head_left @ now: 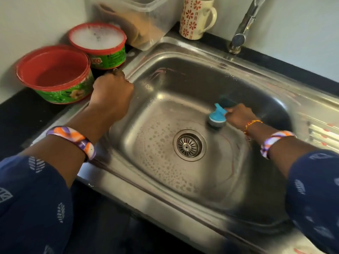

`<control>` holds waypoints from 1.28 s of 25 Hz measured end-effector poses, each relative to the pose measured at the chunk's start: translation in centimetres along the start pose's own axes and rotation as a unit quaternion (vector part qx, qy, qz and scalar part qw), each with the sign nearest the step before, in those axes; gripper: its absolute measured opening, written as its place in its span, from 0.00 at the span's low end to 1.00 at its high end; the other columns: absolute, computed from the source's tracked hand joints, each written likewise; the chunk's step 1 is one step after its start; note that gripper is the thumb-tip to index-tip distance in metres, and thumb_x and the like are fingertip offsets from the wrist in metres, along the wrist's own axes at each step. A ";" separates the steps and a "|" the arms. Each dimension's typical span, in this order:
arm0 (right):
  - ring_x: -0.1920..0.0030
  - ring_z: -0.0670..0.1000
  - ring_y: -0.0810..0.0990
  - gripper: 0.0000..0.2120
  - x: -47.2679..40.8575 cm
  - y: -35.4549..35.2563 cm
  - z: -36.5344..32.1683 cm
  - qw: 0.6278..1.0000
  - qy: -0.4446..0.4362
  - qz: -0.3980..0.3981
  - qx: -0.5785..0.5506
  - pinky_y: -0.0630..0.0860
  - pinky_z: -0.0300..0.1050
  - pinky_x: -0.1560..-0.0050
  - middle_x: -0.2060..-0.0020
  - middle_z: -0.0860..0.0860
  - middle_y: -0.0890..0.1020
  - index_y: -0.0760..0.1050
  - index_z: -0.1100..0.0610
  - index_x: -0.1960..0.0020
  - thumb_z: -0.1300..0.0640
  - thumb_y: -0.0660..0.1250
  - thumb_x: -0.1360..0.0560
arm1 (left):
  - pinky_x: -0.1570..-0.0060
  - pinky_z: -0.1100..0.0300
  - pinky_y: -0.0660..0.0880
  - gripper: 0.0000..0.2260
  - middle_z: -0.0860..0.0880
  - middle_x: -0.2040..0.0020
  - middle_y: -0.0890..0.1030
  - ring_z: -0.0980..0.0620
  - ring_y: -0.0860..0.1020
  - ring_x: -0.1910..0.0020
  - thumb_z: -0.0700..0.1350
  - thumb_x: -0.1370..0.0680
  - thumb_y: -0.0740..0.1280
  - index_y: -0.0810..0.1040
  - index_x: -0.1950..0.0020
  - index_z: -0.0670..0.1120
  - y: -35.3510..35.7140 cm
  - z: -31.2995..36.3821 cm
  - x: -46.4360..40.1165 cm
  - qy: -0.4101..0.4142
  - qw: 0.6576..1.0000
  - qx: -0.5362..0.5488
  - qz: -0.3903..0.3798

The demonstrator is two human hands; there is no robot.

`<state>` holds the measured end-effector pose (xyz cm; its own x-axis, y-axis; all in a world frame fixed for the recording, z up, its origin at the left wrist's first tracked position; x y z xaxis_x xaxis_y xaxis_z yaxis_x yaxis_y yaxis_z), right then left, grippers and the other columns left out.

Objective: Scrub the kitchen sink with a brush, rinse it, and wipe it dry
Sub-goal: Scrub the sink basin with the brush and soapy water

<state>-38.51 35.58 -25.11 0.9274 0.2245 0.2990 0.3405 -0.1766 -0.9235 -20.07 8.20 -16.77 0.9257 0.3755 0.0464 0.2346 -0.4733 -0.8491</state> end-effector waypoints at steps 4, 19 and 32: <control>0.60 0.51 0.75 0.15 1.6 3.7 -7.5 0.988 -0.070 -0.051 -0.129 0.71 0.36 0.68 0.57 0.55 0.76 0.78 0.60 0.39 0.59 0.62 0.24 | 0.64 0.56 0.70 0.15 0.40 0.41 0.74 0.41 0.78 0.47 0.46 0.22 0.65 0.75 0.38 0.41 -0.3 0.1 0.1 0.006 1.000 -0.007 0.001; 0.71 0.50 0.68 0.11 1.6 4.2 -5.6 0.992 -0.036 -0.034 -0.116 0.64 0.41 0.72 0.67 0.55 0.73 0.81 0.59 0.48 0.59 0.61 0.25 | 0.59 0.58 0.74 0.15 0.38 0.39 0.72 0.43 0.77 0.45 0.46 0.21 0.62 0.74 0.38 0.40 -0.1 -0.1 -0.1 0.053 0.998 -0.017 0.016; 0.39 0.62 0.76 0.18 3.7 1.2 -0.1 0.990 0.127 0.023 0.056 0.73 0.48 0.43 0.40 0.62 0.78 0.76 0.63 0.38 0.53 0.60 0.22 | 0.58 0.57 0.73 0.13 0.38 0.41 0.74 0.42 0.77 0.46 0.45 0.20 0.61 0.76 0.41 0.40 -0.5 -0.1 0.4 0.117 0.992 -0.038 0.041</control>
<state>-34.64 36.10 -25.13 0.9551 -0.0314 0.2946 0.2919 -0.0710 -0.9538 -19.80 8.48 -16.31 0.9839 0.1423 0.1079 0.1697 -0.5567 -0.8132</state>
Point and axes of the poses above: each hand's wrist, its own x-axis away from the middle knuckle, its own y-axis out of the palm, z = x × y, the point moved 6 cm from there along -x, towards the middle knuckle
